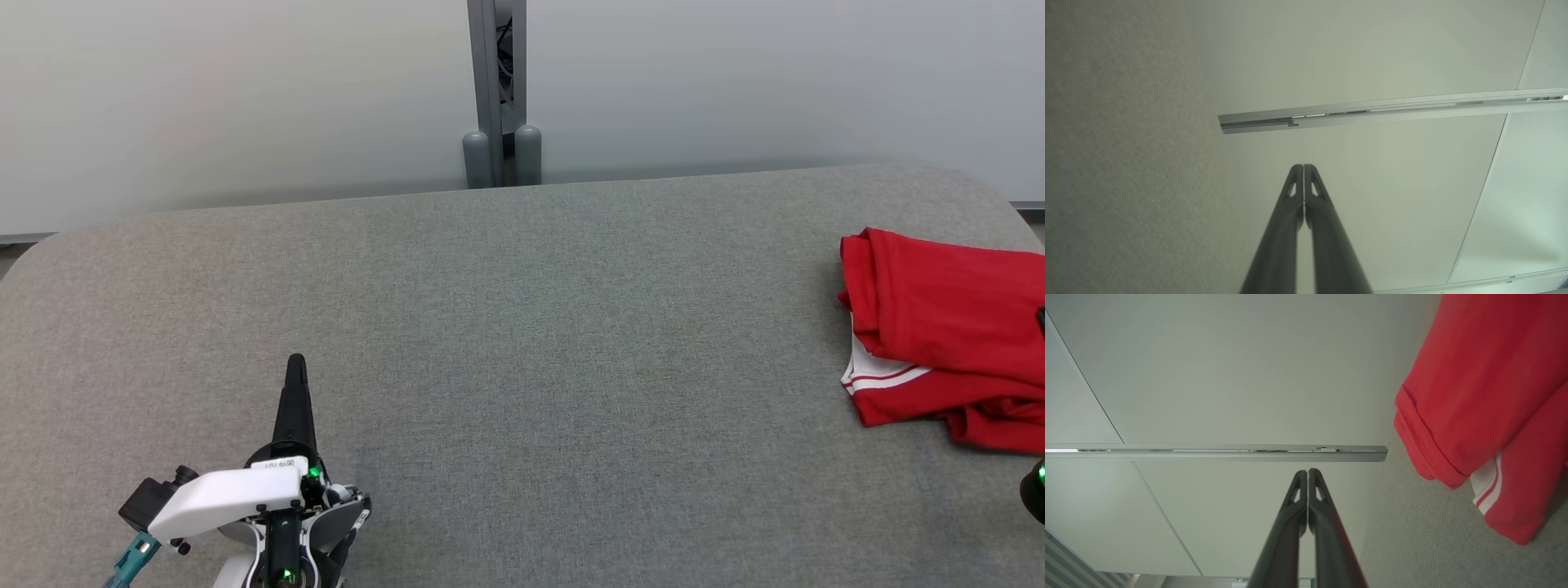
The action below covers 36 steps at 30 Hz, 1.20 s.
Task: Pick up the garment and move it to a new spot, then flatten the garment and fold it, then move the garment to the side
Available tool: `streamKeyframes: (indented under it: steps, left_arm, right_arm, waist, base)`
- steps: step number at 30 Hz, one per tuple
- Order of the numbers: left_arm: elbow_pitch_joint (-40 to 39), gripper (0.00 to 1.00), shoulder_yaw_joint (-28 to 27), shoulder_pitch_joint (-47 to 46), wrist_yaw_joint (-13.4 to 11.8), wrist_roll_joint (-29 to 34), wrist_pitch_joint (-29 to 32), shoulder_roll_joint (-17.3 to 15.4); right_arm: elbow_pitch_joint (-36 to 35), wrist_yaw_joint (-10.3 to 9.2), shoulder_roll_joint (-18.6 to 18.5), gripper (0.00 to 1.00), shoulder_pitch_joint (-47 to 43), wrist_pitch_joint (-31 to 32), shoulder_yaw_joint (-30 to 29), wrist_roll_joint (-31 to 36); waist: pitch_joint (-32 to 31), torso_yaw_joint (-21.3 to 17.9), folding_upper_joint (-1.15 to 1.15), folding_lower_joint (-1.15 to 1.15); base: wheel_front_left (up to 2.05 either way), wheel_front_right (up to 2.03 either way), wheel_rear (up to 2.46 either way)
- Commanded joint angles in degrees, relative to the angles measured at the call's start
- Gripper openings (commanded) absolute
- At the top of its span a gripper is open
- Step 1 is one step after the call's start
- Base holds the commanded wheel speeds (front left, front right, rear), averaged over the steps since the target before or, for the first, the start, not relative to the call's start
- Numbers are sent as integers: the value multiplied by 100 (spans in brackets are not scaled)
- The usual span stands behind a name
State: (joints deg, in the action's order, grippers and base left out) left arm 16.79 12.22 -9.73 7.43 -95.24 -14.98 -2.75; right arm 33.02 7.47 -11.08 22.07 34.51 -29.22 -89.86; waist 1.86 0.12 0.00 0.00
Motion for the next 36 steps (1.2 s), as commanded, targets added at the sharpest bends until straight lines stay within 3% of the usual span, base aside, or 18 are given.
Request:
streamKeyframes:
  steps: [1, 36]
  left_arm:
    - [-3, 0, -5, -78, 25, 13, -6, -12]
    - [-4, 0, -6, -78, 25, 13, -6, -13]
  right_arm:
    - [22, 4, -36, 0, 52, 25, -11, -29]
    - [21, 4, -36, 0, 52, 24, -11, -28]
  waist:
    - [0, 0, 0, 0]
    - [0, 0, 0, 0]
  base:
    - [0, 0, 0]
    - [0, 0, 0]
